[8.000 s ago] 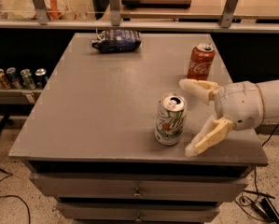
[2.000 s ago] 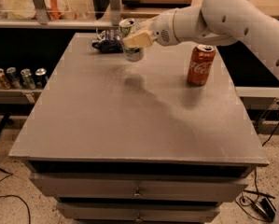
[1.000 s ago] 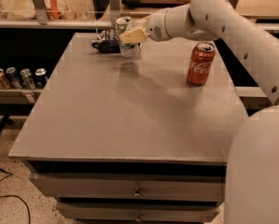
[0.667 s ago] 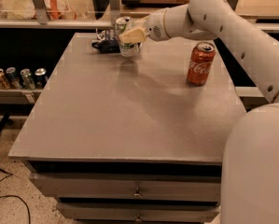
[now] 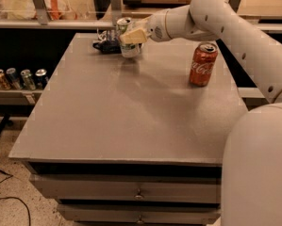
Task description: Move 7up can near blue chip bag
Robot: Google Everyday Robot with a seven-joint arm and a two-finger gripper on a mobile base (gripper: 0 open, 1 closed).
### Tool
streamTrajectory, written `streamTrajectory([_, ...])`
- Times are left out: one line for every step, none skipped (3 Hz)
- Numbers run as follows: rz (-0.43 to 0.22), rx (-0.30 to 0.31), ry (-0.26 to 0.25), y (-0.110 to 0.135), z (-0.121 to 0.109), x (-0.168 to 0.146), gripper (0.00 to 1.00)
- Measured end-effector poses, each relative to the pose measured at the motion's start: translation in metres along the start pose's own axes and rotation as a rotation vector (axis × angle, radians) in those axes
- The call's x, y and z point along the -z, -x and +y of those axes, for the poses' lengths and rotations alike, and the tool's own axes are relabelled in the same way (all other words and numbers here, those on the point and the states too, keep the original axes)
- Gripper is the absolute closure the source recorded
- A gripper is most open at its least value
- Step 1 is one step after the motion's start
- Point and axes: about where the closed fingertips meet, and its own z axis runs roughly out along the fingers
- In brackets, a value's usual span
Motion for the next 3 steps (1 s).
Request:
streamTrajectory([0.0, -0.003, 0.002, -0.0008, -0.0003, -0.0008, 0.36])
streamTrajectory([0.0, -0.005, 0.007, -0.0016, 0.0001, -0.0022, 0.13])
streamTrajectory([0.002, -0.007, 0.012, -0.0027, 0.001, -0.0035, 0.0])
